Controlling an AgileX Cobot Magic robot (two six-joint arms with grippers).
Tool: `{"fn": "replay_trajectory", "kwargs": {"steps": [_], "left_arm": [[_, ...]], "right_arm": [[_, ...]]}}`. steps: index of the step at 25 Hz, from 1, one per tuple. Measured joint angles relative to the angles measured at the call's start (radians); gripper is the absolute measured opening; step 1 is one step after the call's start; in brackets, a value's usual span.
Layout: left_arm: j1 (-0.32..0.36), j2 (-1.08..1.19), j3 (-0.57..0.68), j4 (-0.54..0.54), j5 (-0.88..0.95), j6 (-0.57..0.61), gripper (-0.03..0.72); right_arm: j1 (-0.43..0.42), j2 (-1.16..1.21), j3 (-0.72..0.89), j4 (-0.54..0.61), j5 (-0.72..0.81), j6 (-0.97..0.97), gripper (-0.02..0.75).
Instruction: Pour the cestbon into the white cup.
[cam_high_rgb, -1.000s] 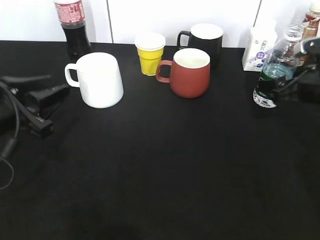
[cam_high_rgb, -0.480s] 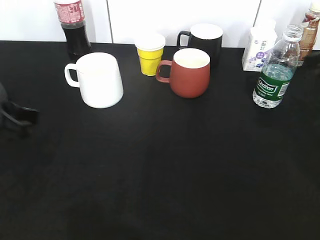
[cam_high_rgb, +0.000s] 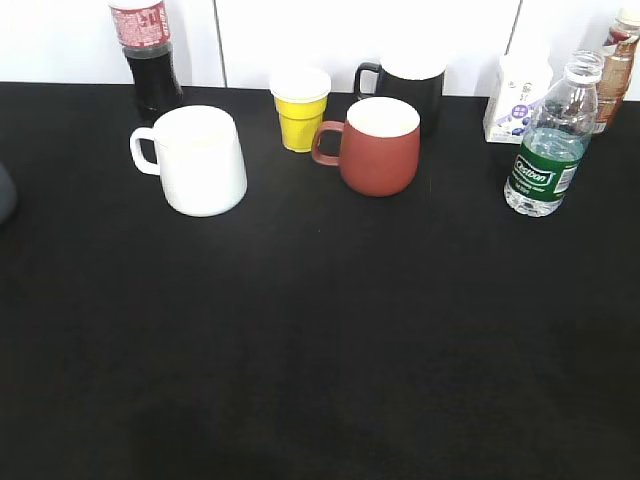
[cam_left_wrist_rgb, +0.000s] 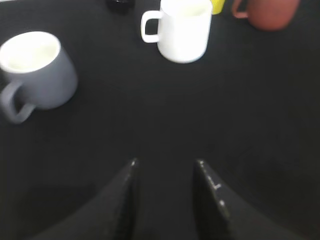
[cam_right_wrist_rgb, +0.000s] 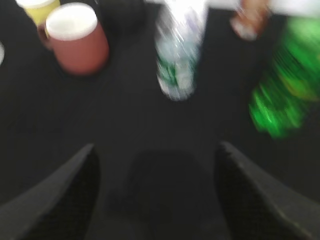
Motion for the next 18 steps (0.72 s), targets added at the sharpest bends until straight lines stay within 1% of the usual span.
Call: {"fn": "replay_trajectory", "kwargs": {"steps": [2, 3, 5, 6, 7, 9, 10, 18], "left_arm": [[0.000, -0.098, 0.000, -0.035, 0.080, 0.037, 0.265], [0.000, -0.131, 0.000, -0.068, 0.101, 0.067, 0.265], [-0.001, -0.172, 0.028, -0.120, 0.111, 0.121, 0.265], [-0.001, -0.177, 0.052, -0.129, 0.108, 0.129, 0.265], [-0.001, -0.178, 0.062, -0.152, 0.080, 0.142, 0.265], [-0.001, -0.178, 0.083, -0.175, 0.057, 0.159, 0.264], [-0.001, -0.178, 0.084, -0.177, 0.056, 0.162, 0.265], [-0.001, -0.179, 0.084, -0.180, 0.051, 0.162, 0.261]], "right_arm": [[0.001, -0.209, 0.000, 0.053, 0.227, -0.045, 0.543], [0.001, -0.297, 0.000, 0.050, 0.291, -0.050, 0.543], [0.001, -0.421, 0.008, 0.020, 0.326, -0.071, 0.543], [0.001, -0.426, 0.031, 0.013, 0.326, -0.094, 0.543], [0.000, -0.426, 0.072, 0.043, 0.319, -0.138, 0.543], [0.000, -0.426, 0.122, 0.119, 0.216, -0.219, 0.542], [0.000, -0.426, 0.136, 0.129, 0.180, -0.233, 0.542], [0.000, -0.428, 0.138, 0.141, 0.161, -0.242, 0.542]]}}
